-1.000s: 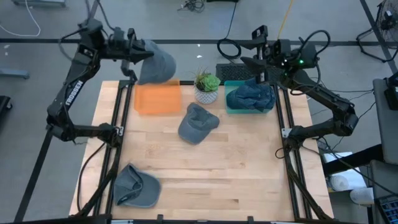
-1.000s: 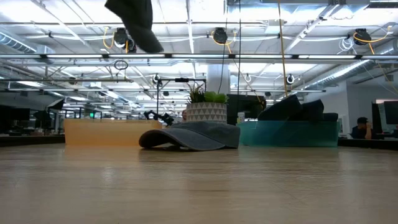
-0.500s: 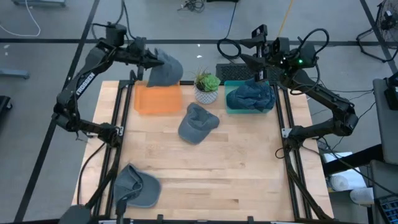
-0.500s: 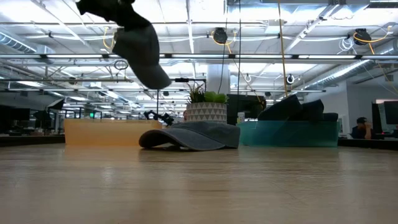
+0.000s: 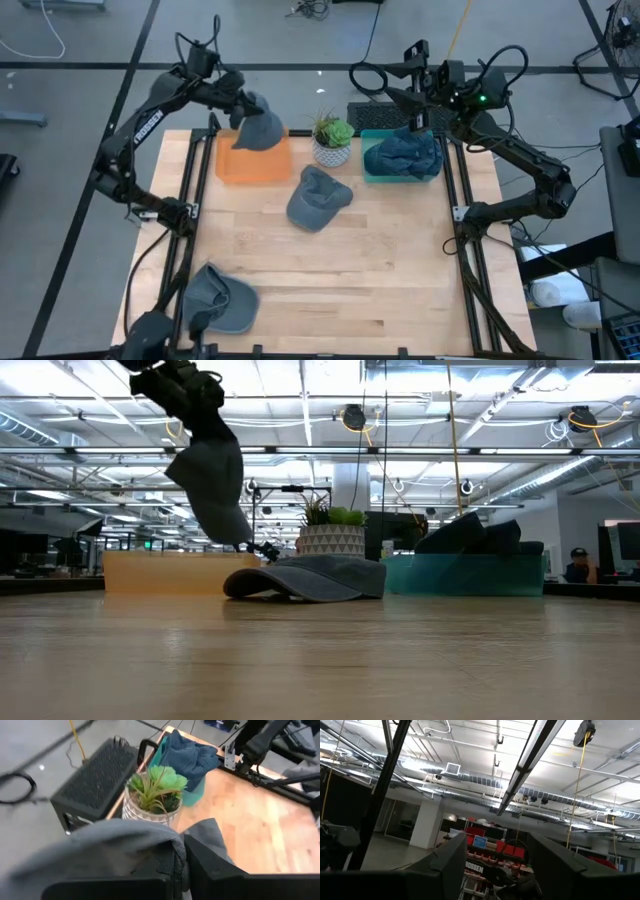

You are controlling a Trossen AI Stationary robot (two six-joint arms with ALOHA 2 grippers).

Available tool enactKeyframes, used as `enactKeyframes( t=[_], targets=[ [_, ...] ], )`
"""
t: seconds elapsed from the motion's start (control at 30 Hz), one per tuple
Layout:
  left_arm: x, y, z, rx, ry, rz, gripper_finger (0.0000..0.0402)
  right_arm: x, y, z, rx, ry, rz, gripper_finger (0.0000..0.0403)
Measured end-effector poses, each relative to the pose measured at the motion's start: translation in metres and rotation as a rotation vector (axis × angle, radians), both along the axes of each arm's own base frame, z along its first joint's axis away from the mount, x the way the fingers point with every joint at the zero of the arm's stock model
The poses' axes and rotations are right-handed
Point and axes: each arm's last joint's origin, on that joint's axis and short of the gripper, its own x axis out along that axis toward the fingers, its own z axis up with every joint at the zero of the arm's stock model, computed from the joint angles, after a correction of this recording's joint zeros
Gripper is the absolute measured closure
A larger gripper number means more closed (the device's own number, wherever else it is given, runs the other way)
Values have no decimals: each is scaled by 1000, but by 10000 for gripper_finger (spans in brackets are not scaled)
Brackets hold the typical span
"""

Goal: Pick & Place hat
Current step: Put the middle right gray cap into the orange bin

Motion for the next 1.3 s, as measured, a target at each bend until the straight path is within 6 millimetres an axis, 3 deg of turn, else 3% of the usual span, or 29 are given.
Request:
enactKeyframes(
  t=[0.27,0.43,0.63,0.93,1.3],
  targets=[
    [5,9,-18,-224,8,107,381,5,5,-1,9,13,25,204],
    [-2,10,-47,-381,26,226,381,9,8,-3,19,36,39,204],
    [-11,6,-80,-451,35,378,381,10,7,-5,36,56,43,204],
    [-22,-4,-133,-510,203,573,381,10,7,-5,37,56,43,204],
    [-31,-11,-141,-515,337,767,381,10,7,-5,38,58,43,204]
  ],
)
